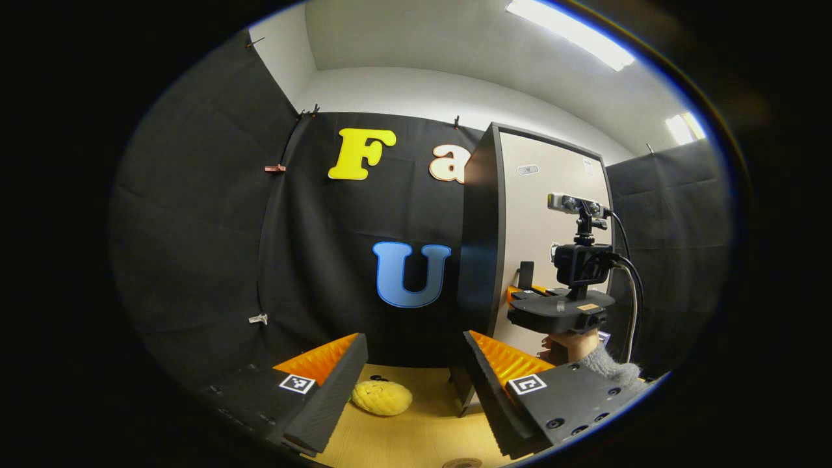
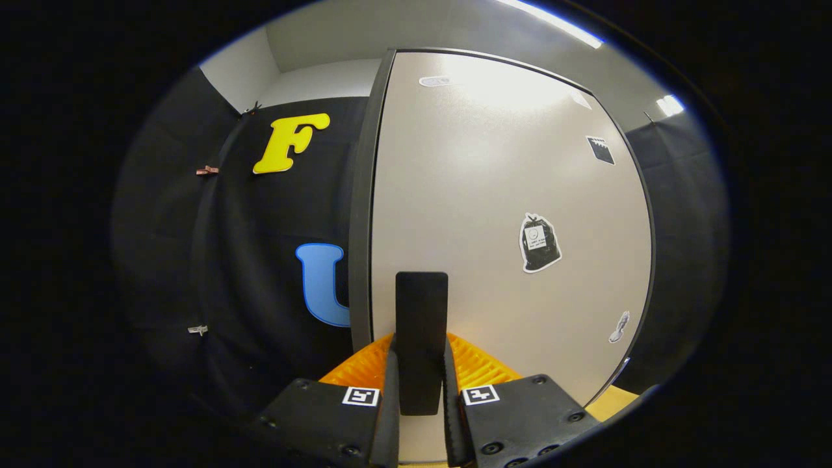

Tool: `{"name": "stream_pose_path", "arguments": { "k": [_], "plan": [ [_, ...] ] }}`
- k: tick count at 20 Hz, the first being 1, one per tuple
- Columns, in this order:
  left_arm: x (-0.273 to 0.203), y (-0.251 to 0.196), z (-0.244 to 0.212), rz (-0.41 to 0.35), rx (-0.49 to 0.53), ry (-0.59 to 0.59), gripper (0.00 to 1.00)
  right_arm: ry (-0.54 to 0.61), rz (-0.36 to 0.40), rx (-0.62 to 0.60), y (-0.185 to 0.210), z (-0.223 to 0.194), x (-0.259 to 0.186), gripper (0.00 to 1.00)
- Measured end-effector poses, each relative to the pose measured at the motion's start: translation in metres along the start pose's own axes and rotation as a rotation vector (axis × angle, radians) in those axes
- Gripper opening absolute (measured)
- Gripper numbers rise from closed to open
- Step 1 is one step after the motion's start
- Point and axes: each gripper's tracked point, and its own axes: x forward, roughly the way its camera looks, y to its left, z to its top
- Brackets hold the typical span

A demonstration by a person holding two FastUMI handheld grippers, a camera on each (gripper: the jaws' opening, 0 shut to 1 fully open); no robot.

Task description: Open the cabinet door with the right hand, grasp the bottle in the cabinet with the left hand and place it on the coaster, then close the cabinet door with the right hand.

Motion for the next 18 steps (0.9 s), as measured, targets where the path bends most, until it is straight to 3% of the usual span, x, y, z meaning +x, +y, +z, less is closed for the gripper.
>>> {"name": "stream_pose_path", "arguments": {
  "k": [4,18],
  "plan": [
    [-0.004,0.008,0.004,0.023,0.009,-0.014,0.92,0.017,0.015,-0.008,0.0,0.001,-0.004,0.17],
    [-0.024,-0.02,0.005,-0.021,-0.001,-0.022,0.92,0.055,0.166,-0.025,-0.01,0.011,-0.072,0.17]
  ]
}}
